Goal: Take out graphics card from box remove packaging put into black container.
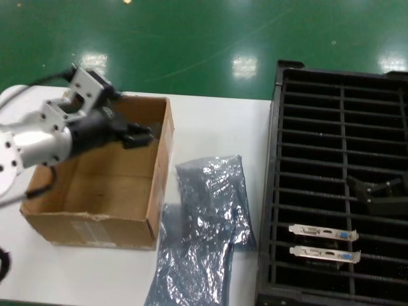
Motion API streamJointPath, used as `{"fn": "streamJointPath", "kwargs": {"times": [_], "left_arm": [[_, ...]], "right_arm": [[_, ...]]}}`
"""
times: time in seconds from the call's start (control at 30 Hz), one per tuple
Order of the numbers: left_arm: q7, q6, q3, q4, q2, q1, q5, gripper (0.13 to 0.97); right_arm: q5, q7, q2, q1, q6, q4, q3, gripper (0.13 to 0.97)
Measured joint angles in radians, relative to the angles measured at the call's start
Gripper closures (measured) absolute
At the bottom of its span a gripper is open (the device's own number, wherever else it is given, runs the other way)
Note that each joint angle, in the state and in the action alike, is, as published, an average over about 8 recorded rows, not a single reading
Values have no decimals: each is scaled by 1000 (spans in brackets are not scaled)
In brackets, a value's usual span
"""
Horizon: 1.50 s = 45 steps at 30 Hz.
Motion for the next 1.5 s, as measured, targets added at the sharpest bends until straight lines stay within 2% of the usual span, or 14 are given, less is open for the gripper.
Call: {"fn": "streamJointPath", "kwargs": {"times": [0.07, 0.2, 0.27, 0.33, 0.47, 0.77, 1.07, 1.5], "left_arm": [[48, -48, -16, -57, -18, 22, 48, 505], [145, -149, -68, -164, -42, 81, 178, 505], [175, -180, -86, -191, -46, 104, 213, 458], [193, -200, -93, -203, -46, 119, 220, 411], [199, -217, -87, -192, -40, 136, 162, 316], [258, -302, -78, -186, -25, 205, 23, 193], [327, -399, -70, -183, -9, 283, -124, 136], [426, -540, -58, -177, 15, 395, -337, 132]], "right_arm": [[0, 0, 0, 0, 0, 0, 0, 129], [1, -1, -1, 0, 1, 0, 0, 129], [3, -6, -4, -2, 4, -1, 0, 129], [8, -14, -9, -5, 11, -3, 0, 129], [24, -44, -27, -16, 35, -10, 1, 129], [75, -138, -86, -49, 109, -32, 4, 129], [132, -243, -152, -87, 192, -56, 6, 129], [214, -392, -246, -140, 311, -91, 10, 129]]}}
